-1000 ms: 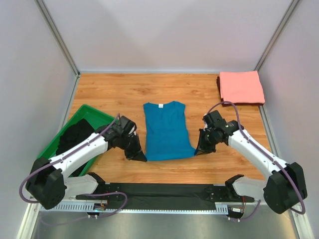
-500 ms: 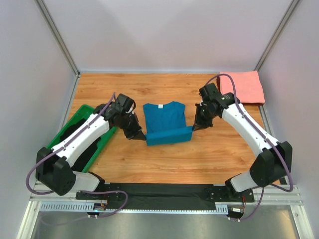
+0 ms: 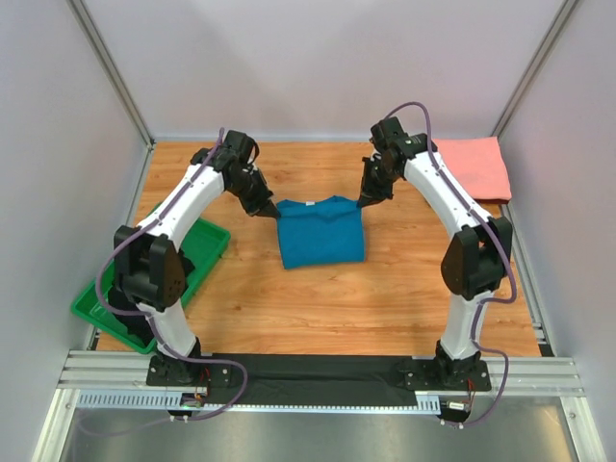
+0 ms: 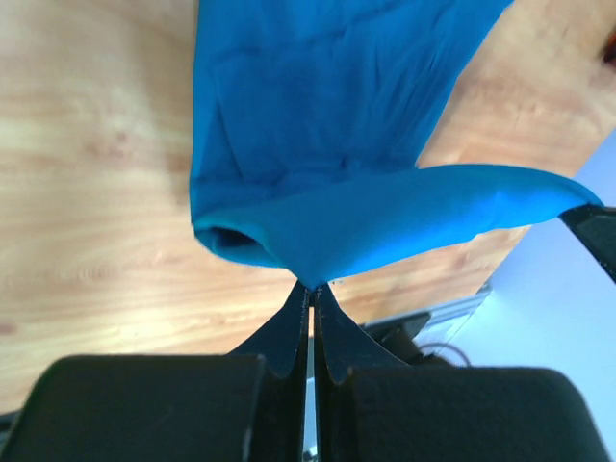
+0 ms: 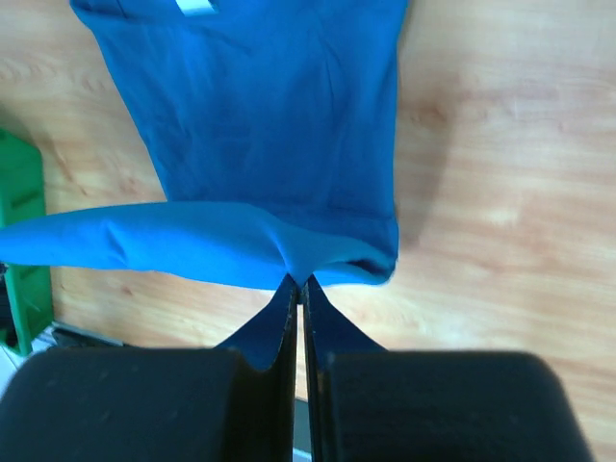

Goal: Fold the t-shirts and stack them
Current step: Fold the tshirt

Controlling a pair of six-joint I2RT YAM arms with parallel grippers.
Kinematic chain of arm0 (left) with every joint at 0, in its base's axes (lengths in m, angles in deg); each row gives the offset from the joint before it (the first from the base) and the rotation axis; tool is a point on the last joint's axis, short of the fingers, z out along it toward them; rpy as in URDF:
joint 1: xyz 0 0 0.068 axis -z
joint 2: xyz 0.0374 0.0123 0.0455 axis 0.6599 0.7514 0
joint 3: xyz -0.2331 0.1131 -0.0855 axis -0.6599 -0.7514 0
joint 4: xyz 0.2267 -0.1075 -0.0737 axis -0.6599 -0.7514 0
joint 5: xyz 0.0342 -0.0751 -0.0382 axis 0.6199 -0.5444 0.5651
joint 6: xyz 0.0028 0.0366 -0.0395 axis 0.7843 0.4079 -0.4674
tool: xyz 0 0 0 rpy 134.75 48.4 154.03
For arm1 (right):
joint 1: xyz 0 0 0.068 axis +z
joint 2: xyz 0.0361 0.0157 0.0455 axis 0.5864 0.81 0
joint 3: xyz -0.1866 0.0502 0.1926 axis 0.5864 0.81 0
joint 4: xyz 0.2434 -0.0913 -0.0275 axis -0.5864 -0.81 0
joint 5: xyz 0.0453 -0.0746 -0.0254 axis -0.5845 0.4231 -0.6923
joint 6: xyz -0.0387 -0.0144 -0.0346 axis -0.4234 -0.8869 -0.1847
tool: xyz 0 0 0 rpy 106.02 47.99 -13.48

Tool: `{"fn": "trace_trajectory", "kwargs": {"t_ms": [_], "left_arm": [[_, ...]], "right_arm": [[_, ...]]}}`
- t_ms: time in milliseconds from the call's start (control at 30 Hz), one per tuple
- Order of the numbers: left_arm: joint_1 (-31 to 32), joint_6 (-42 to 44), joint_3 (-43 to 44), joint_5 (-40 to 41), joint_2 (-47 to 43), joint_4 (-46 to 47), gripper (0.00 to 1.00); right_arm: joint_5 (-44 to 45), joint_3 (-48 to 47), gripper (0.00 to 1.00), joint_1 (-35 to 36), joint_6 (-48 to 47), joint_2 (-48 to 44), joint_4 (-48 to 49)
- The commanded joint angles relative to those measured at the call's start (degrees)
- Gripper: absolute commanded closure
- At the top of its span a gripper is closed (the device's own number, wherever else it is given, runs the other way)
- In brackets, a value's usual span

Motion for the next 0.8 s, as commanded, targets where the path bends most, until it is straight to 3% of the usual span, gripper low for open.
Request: {"fn": "trace_trajectory", "kwargs": {"t_ms": [0, 233, 667, 767], "left_arm": [[-2.3, 1.9, 6.7, -1.4, 3.4, -1.2, 1.0], [-5.9, 3.4, 14.3, -6.4, 13.6, 0.4, 1.0], [-9.1, 4.5, 24.1, -11.1, 29.8, 7.2, 1.0], [-10.3, 3.3, 25.0, -12.2, 31.6, 11.0, 0.92]], "right_arm": [[-1.1, -8.9, 1.0, -0.8, -0.9, 4.2, 0.6], [-4.1, -21.5, 1.0, -2.3, -0.3, 15.4, 0.8], [-8.2, -26.1, 0.98, -5.1, 5.2, 27.8, 11.4], [-9.1, -26.6, 0.95, -5.7, 5.8, 29.4, 14.1]]}}
